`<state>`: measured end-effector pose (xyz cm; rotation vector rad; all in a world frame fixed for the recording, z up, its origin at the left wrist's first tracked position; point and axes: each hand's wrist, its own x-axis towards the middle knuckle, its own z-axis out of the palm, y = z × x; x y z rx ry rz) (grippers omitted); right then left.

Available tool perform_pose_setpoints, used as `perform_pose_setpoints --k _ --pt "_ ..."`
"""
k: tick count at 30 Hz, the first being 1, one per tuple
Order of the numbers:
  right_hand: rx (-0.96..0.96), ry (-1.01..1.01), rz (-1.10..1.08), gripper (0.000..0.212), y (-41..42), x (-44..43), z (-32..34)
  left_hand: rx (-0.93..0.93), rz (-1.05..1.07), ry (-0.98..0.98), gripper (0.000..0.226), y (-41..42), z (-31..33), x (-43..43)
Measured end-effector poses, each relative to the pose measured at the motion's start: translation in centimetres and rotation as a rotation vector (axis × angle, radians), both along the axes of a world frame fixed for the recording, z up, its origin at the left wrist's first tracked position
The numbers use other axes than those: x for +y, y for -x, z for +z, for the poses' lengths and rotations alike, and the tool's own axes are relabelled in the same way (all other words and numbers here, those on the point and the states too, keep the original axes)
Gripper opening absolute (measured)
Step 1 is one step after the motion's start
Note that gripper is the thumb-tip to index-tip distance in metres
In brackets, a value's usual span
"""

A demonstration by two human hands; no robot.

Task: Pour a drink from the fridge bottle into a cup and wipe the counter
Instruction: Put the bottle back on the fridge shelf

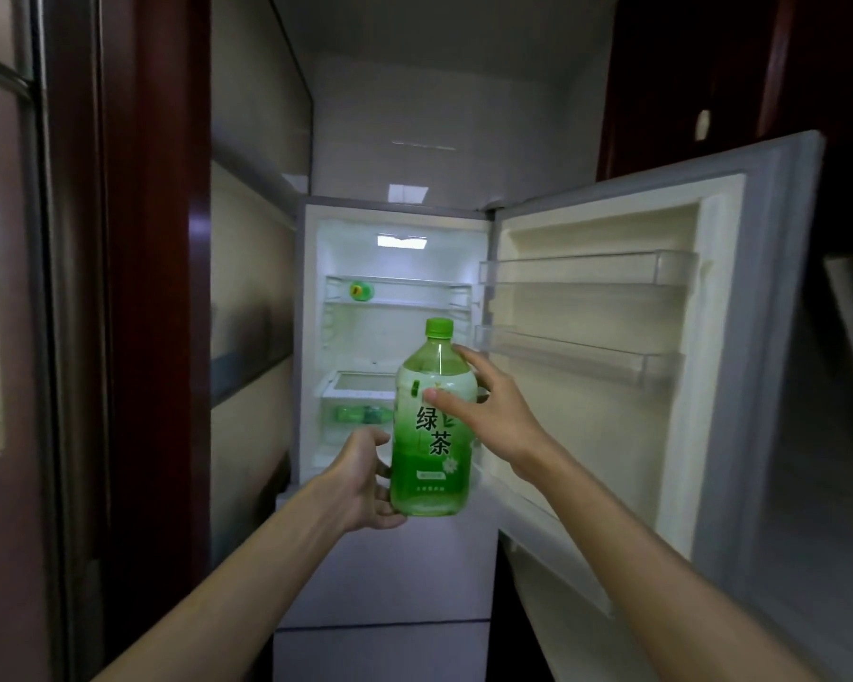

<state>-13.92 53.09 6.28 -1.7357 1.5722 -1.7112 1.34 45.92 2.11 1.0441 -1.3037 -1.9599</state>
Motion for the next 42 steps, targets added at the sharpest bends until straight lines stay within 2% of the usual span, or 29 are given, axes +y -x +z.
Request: perform_pose_setpoints --k 12,19,24,42 --pt "0.0 -0.021 0.124 0.064 6.1 -11.1 0.3 0.009 0.109 -0.027 0.052 5.6 -0.2 -9.9" --pt "-0.026 -0.043 0.156 0.063 8.9 -16.8 -1.1 0.043 0.234 -0.038 0.035 8.4 -1.8 -14.5" --pt "-0.025 -0.026 0.161 0.062 9.6 -21.9 -2.3 0.041 0.254 -0.045 0.033 10.0 -2.8 -18.9" --pt "-0.071 -0.04 0.105 0.062 14.1 -46.9 -2.6 0.038 0.213 -0.066 0.036 14.6 -3.7 -46.0"
